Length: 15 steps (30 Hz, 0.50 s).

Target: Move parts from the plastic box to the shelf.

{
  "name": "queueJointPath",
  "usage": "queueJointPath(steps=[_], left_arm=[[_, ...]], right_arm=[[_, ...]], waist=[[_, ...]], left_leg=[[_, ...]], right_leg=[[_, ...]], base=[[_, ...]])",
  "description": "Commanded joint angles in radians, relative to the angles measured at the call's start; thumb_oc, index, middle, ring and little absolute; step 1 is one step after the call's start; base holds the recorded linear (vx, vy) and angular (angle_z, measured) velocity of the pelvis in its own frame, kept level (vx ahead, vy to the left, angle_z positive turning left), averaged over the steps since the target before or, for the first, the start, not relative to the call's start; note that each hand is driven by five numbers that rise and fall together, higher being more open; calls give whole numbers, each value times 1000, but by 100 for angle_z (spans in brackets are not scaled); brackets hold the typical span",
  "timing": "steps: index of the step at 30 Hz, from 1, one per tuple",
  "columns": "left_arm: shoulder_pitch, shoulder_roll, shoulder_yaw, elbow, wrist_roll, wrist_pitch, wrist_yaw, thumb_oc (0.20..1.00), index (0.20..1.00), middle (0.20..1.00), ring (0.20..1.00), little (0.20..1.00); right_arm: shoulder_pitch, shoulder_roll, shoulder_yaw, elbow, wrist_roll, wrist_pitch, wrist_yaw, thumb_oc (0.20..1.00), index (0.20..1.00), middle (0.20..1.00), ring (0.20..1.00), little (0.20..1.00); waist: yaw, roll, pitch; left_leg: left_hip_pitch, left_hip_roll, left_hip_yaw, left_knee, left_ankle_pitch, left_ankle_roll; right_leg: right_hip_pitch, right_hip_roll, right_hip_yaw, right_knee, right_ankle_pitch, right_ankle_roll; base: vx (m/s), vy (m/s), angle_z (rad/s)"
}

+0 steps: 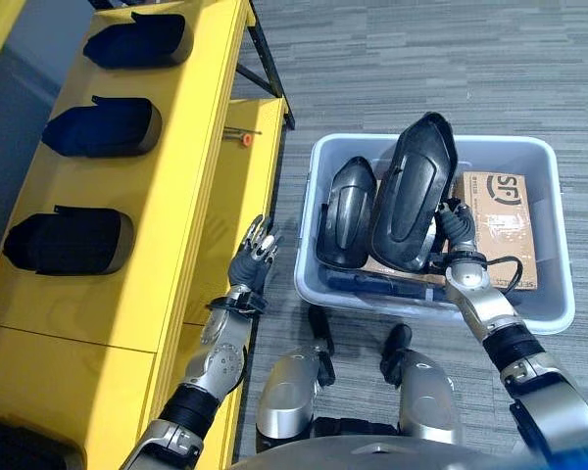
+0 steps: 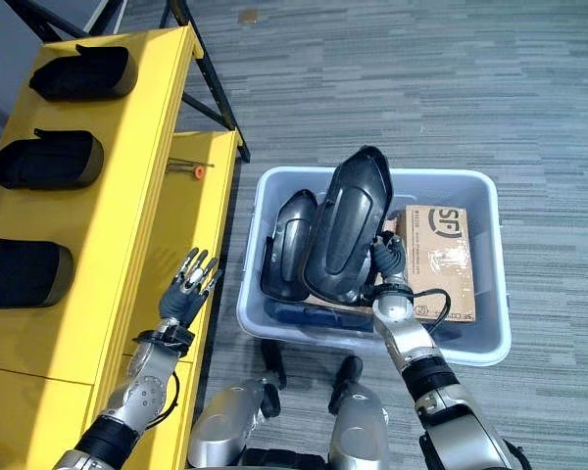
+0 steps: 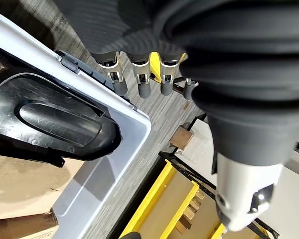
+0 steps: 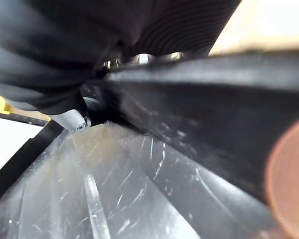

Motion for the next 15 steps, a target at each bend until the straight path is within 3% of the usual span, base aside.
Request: queueJointPath(steps=[1, 15], left_arm=[[54, -6, 25, -75, 22, -34, 5, 1000, 1000, 1000, 1000, 1000], [168, -1, 78, -119, 81, -59, 30, 1000, 1000, 1000, 1000, 1000]], right_arm=[[-25, 39, -44, -49, 11, -67, 5, 200, 200, 200, 200, 200], [47, 84, -6, -275, 162, -17, 281, 200, 200, 200, 200, 200]], waist=[[8, -44, -59], [53, -83, -165]], left_leg=[[35, 63, -62, 38, -60, -73], [90, 54, -77, 2, -59, -68]], right_leg=[[35, -42, 52, 0, 6, 44], [137, -36, 8, -73, 15, 53]], base=[[58, 5, 0], [29, 70, 3]])
